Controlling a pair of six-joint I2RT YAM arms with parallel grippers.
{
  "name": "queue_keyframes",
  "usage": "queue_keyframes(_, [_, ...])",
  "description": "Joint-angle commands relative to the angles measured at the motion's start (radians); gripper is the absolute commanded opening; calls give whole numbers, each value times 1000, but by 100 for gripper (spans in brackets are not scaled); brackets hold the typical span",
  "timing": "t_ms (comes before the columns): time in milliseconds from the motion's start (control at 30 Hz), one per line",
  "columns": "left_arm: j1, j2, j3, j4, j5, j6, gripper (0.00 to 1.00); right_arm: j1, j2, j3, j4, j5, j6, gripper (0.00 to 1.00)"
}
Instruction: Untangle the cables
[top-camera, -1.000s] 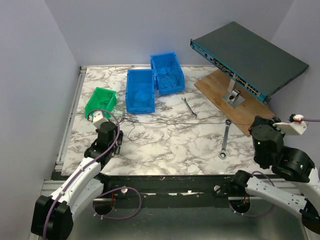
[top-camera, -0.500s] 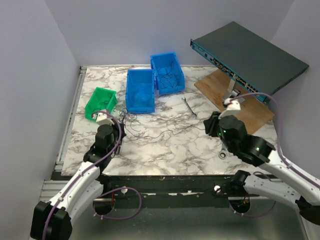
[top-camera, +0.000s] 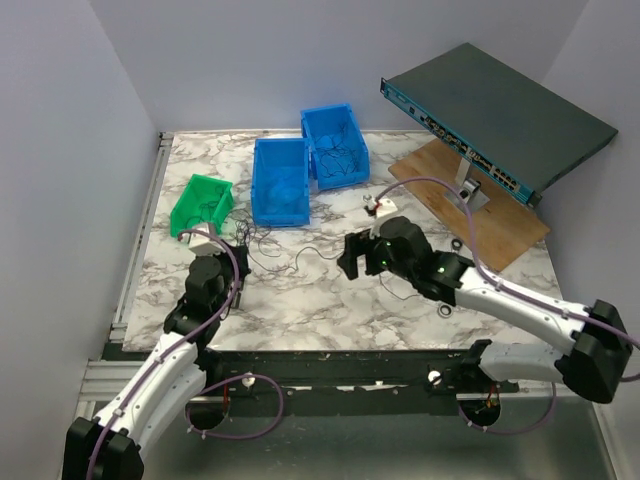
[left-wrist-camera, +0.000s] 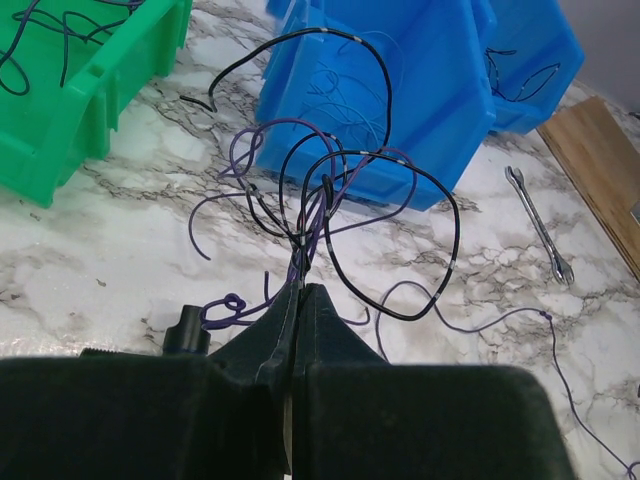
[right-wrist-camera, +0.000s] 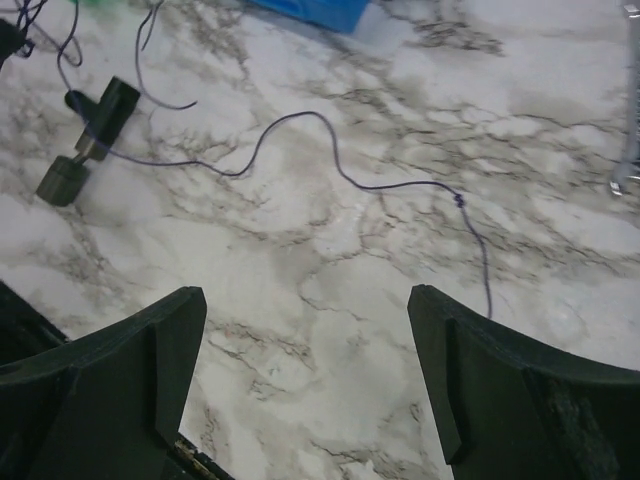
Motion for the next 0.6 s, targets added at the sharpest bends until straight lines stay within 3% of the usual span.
queue_keyframes(0, [-2,-41,-31,49,4,10,0,2,167,32,218,-285,-81,91])
queue_keyframes(400, [-2,-100,-52,37,-40,0,0,33,449,80,512,-402,-84,88])
queue_keyframes(567, [-2,-104,-52,37,-38,-1,0,60,549,115,555,-407,-108,86])
